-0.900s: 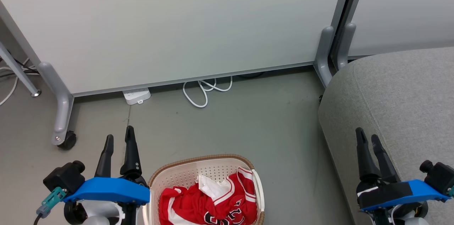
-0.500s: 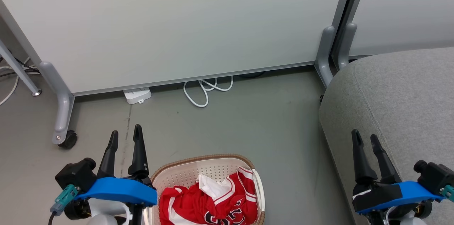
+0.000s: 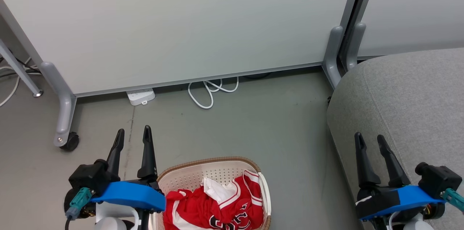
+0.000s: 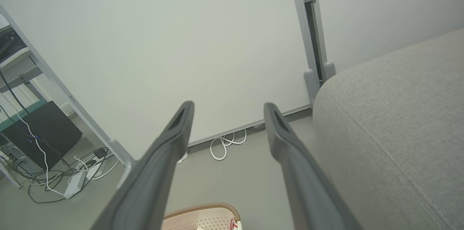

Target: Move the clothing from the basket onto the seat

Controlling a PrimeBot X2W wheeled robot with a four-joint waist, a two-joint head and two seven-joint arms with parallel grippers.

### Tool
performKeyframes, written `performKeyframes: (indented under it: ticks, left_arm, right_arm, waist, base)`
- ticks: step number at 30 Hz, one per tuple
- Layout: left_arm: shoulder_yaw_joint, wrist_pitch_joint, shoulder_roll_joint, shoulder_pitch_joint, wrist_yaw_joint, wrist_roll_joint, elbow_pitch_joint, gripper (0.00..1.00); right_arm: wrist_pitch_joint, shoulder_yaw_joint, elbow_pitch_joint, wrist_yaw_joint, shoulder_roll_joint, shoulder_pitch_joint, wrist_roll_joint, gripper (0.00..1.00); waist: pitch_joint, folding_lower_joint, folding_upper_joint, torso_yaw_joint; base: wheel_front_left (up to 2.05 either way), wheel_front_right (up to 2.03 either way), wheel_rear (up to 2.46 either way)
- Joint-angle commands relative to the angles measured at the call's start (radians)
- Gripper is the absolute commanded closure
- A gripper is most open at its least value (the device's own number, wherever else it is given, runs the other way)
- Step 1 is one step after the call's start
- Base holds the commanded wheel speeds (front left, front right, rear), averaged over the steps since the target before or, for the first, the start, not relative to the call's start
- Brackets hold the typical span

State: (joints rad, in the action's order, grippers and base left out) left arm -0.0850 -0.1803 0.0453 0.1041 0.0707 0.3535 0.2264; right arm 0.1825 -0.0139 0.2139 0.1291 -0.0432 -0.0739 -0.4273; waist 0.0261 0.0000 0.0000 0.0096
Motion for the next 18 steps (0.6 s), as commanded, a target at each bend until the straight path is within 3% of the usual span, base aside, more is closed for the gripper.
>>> performKeyframes:
  ticks: [1, 18]
  left_arm:
    - [-0.008, -0.013, 0.006, 0.020, 0.002, -0.034, -0.002, 0.00]
    - [-0.032, -0.047, 0.006, 0.024, -0.003, -0.171, 0.008, 0.00]
  right_arm:
    - [0.011, 0.003, -0.002, 0.002, -0.008, -0.016, 0.033, 0.00]
    - [0.044, 0.013, 0.003, 0.002, -0.009, -0.019, 0.168, 0.00]
  waist:
    - [0.001, 0.0000, 0.0000, 0.000]
    - [0.002, 0.0000, 0.0000, 0.004]
  base:
    - [0.00, 0.00, 0.00]
    - [0.00, 0.00, 0.00]
